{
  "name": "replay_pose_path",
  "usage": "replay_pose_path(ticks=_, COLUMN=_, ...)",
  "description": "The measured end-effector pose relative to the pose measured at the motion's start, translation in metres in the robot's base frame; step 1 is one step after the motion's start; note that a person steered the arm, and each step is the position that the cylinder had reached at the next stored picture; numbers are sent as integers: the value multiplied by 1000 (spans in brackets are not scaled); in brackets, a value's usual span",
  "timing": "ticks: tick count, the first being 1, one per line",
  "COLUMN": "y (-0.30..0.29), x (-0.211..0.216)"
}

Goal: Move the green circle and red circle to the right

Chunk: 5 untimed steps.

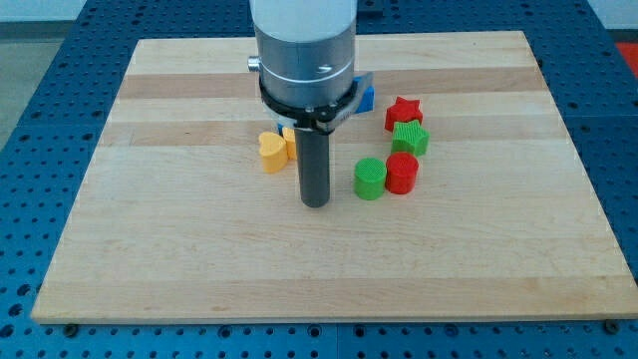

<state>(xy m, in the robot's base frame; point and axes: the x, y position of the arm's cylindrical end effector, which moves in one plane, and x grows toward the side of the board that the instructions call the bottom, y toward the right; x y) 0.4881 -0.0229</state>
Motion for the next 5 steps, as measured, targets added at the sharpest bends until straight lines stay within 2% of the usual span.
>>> replay_pose_path(ticks=1, y=29, x=-4)
replay_pose_path(ticks=3, y=39, x=-34)
replay_pose_path(ticks=4, y=46, x=-34)
replay_pose_path(ticks=5, y=49, x=-9)
